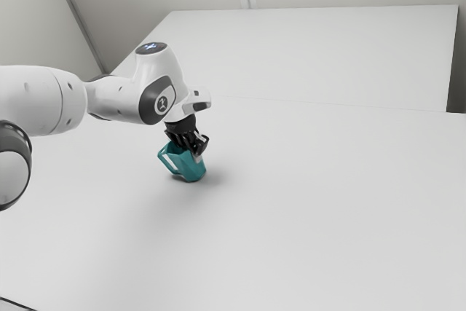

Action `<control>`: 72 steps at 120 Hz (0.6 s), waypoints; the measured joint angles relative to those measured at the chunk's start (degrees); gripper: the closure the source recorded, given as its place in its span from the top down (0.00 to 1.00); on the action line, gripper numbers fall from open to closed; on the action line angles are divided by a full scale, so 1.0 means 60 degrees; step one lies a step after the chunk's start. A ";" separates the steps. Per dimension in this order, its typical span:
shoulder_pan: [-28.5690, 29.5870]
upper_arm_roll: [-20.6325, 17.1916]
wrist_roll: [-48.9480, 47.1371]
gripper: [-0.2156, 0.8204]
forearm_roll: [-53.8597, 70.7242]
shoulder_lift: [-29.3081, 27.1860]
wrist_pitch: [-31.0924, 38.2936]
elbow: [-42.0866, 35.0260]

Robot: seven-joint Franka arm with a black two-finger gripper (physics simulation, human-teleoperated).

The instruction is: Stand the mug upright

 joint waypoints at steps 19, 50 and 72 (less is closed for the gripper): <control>-0.0011 0.0000 0.0037 0.20 -0.0004 -0.0156 -0.0012 0.0028; -0.0002 0.0048 0.0106 0.32 0.0106 -0.0636 -0.0117 0.0282; 0.0066 0.0124 0.0160 0.50 0.0346 -0.1012 -0.0335 0.0718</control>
